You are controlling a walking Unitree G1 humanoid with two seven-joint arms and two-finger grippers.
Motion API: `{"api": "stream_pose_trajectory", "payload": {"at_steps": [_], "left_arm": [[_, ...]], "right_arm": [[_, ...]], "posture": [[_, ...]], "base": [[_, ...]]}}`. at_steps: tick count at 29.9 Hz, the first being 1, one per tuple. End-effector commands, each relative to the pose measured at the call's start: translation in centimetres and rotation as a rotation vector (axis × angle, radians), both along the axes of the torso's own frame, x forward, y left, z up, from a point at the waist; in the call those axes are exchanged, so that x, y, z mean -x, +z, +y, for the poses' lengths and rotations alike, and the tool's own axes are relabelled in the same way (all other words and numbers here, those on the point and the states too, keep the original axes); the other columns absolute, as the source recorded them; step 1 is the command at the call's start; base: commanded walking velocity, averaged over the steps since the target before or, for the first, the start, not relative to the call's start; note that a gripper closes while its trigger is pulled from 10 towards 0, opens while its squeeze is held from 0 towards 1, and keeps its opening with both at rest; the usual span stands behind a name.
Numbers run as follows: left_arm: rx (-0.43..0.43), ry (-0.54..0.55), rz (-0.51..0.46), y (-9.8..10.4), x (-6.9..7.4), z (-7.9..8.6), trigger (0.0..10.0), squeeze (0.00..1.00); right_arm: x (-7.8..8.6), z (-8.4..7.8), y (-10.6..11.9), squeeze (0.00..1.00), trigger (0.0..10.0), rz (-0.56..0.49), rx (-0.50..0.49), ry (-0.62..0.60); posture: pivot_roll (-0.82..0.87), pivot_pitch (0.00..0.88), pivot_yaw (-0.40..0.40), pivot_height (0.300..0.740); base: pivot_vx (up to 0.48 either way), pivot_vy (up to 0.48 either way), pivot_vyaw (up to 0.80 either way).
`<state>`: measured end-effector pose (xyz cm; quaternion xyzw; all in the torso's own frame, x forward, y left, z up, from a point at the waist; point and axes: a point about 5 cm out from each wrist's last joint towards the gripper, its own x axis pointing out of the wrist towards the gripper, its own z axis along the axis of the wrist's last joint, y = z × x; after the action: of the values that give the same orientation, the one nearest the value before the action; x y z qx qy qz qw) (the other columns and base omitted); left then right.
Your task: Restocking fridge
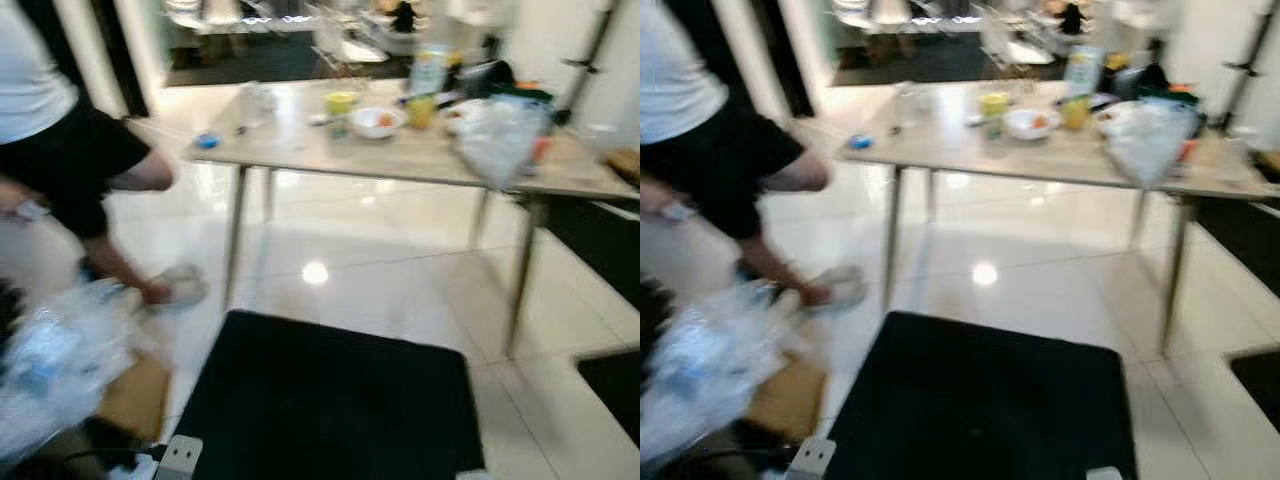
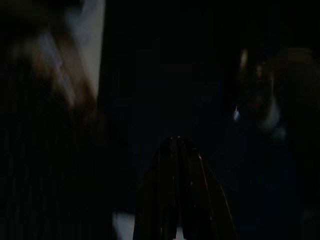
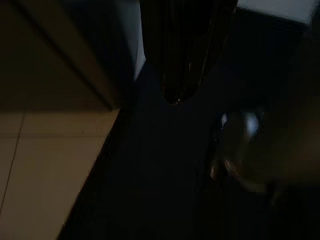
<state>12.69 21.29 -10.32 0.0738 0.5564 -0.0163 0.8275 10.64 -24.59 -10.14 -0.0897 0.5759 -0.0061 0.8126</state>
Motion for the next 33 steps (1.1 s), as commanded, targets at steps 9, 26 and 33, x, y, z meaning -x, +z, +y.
{"api": "stream_pose_trajectory", "payload": {"at_steps": [9, 26, 33], "left_arm": [[-0.006, -0.007, -0.023, 0.26, -0.8, -0.03, 10.0, 0.0], [-0.008, -0.027, -0.011, 0.24, -0.77, -0.05, 10.0, 0.0], [-0.008, -0.032, -0.006, 0.22, -0.71, -0.06, 10.0, 0.0]], "right_arm": [[-0.06, 0.03, 0.0, 0.0, 10.0, -0.009, 0.007, -0.024], [-0.65, 0.31, 0.07, 0.0, 10.0, -0.015, 0.009, -0.018], [-0.54, 0.27, 0.04, 0.0, 10.0, -0.009, 0.015, -0.023]], "posture": [[0.06, 0.0, 0.003, 0.74], [0.06, 0.0, 0.003, 0.74], [0.06, 0.0, 0.003, 0.74]], "base": [[0.0, 0.0, 0.07], [0.077, 0.0, 0.0], [0.266, 0.0, 0.0]]}}
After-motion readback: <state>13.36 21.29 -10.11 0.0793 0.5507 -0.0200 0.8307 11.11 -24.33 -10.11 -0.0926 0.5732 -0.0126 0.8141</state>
